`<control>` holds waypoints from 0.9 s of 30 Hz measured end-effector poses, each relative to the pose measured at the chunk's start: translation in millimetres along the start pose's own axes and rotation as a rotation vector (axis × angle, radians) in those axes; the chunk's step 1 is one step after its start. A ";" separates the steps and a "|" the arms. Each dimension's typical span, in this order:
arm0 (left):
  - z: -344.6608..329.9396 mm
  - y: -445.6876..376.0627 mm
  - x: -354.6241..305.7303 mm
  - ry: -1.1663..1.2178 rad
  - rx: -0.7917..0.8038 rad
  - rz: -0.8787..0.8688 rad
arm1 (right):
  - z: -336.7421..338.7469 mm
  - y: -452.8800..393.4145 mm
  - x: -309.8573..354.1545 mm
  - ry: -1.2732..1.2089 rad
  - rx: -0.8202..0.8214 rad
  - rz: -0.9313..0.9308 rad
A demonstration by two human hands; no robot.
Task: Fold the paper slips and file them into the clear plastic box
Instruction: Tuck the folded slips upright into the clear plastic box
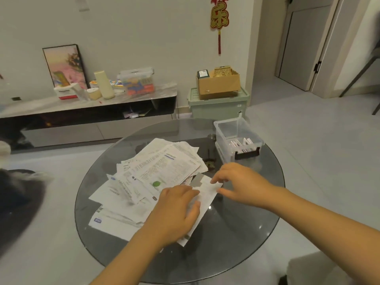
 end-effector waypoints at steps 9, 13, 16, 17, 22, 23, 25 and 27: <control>-4.0 14.5 30.2 -0.151 0.154 -0.146 | -23.9 -0.1 8.6 0.029 0.170 0.028; -1.9 15.7 35.8 -0.120 0.264 -0.148 | -23.4 0.8 10.5 0.054 0.185 0.031; -0.6 9.4 37.7 -0.070 0.274 -0.142 | -25.5 3.2 14.8 0.079 0.203 0.058; -1.0 7.2 37.9 -0.062 0.276 -0.141 | -26.6 4.1 17.0 0.079 0.205 0.074; -9.1 -1.5 31.0 0.029 0.228 -0.128 | -38.1 9.3 30.9 -0.017 0.175 0.108; -10.9 -2.3 29.0 0.065 0.213 -0.122 | -42.0 9.8 33.2 -0.026 0.155 0.106; -13.1 -3.9 25.7 0.113 0.188 -0.112 | -47.5 9.2 36.5 -0.056 0.098 0.082; -12.9 -5.6 23.7 0.122 0.178 -0.109 | -50.1 7.0 38.3 -0.083 0.043 0.045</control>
Point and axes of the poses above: each hand's wrist, its own y-axis away from the middle knuckle, its own z-axis out of the back of the hand, x = y × z, the point moved 1 cm from there along -y, towards the middle knuckle, and after that the axes turned 15 degrees about z, right-handed, at the moved point
